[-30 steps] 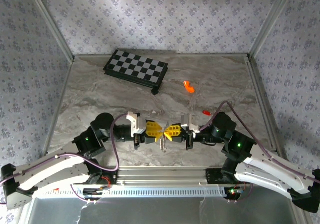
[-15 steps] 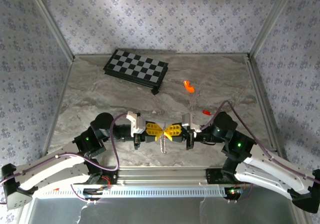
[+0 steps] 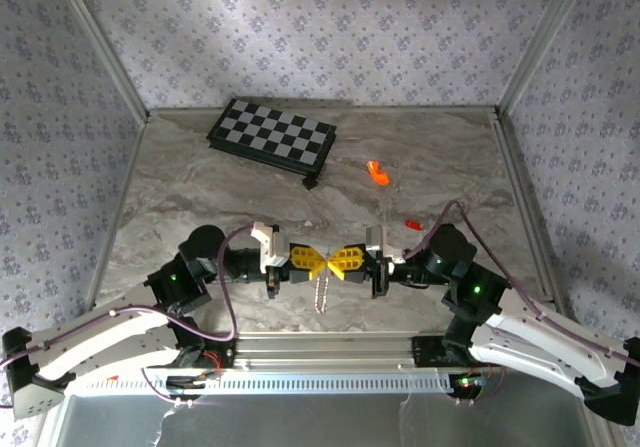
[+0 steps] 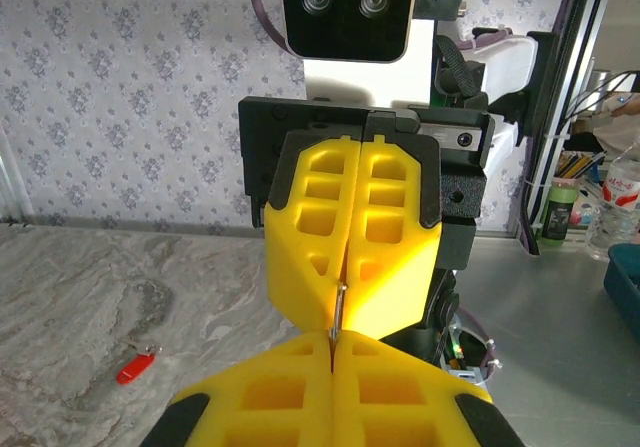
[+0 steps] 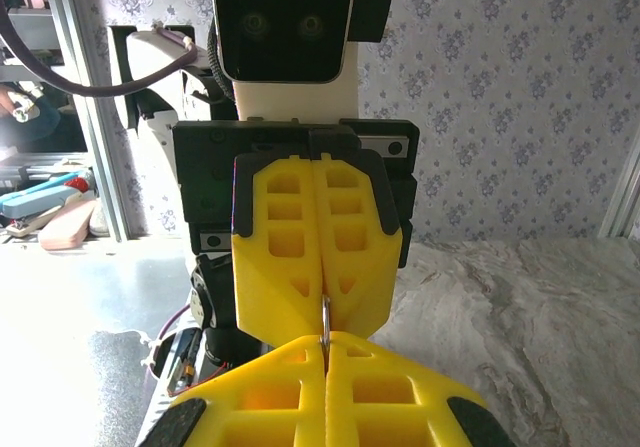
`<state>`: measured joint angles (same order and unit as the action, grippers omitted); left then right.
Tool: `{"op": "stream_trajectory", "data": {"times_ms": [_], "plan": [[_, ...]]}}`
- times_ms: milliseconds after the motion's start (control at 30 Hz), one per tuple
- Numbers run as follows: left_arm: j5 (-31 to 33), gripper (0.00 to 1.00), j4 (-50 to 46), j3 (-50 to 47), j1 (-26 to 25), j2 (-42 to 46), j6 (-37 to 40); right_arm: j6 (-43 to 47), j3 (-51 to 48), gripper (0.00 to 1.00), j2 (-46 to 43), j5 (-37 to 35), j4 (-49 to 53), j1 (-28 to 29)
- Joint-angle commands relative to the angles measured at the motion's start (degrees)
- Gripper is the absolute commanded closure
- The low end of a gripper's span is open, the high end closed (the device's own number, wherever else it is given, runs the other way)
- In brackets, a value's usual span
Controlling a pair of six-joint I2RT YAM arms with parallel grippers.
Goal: Put the keys on the keyring
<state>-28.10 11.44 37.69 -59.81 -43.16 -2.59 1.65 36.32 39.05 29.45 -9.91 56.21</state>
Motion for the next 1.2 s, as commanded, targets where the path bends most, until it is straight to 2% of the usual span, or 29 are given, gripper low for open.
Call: {"op": "stream_trajectory", "data": {"times_ms": [0, 133, 200, 333, 533, 633, 733, 933, 1033, 1167], "plan": [[-1.73, 1.0, 3.28, 1.37, -0.44, 1.01, -0.66, -1.08, -0.54, 1.0, -0.11, 1.2, -1.64, -0.09], [-1.25, 1.0, 2.71, 1.61, -0.42, 0.88, -0.38, -0.52, 0.42, 0.98, -0.19, 1.13, 0.47, 0.06], [-0.27, 1.0, 1.83, 1.86, -0.52, 0.91, 0.02, -0.43, 1.14, 0.86, -0.54, 0.66, 2.24, 0.02], [2.21, 1.0, 0.22, 1.62, -0.49, 1.38, 1.15, -0.81, 2.93, 0.56, -1.42, -2.26, 6.89, 0.0], [7.45, 1.0, -2.95, 0.22, -0.48, 2.32, 2.58, -3.01, 8.5, 0.27, -1.63, -10.38, 19.77, -0.71], [9.34, 1.0, -5.3, -0.1, -0.49, 2.4, 3.09, -4.34, 11.0, 0.18, -0.75, -14.38, 26.17, -3.09], [10.16, 1.0, -7.44, -0.34, -0.48, 2.46, 3.06, -7.17, 13.08, 0.01, 0.09, -17.93, 31.0, -6.92], [11.31, 1.0, -8.23, -2.44, -0.47, 2.65, 2.36, -11.55, 17.08, 0.0, 3.58, -21.39, 40.81, -18.68], [11.7, 1.0, -8.36, -2.87, -0.44, 2.7, 2.25, -13.47, 18.43, 0.0, 6.6, -21.11, 45.44, -25.06], [11.84, 1.0, -9.01, -3.04, -0.45, 2.77, 1.27, -15.92, 18.12, 0.0, 9.08, -18.83, 46.47, -32.97]]}}
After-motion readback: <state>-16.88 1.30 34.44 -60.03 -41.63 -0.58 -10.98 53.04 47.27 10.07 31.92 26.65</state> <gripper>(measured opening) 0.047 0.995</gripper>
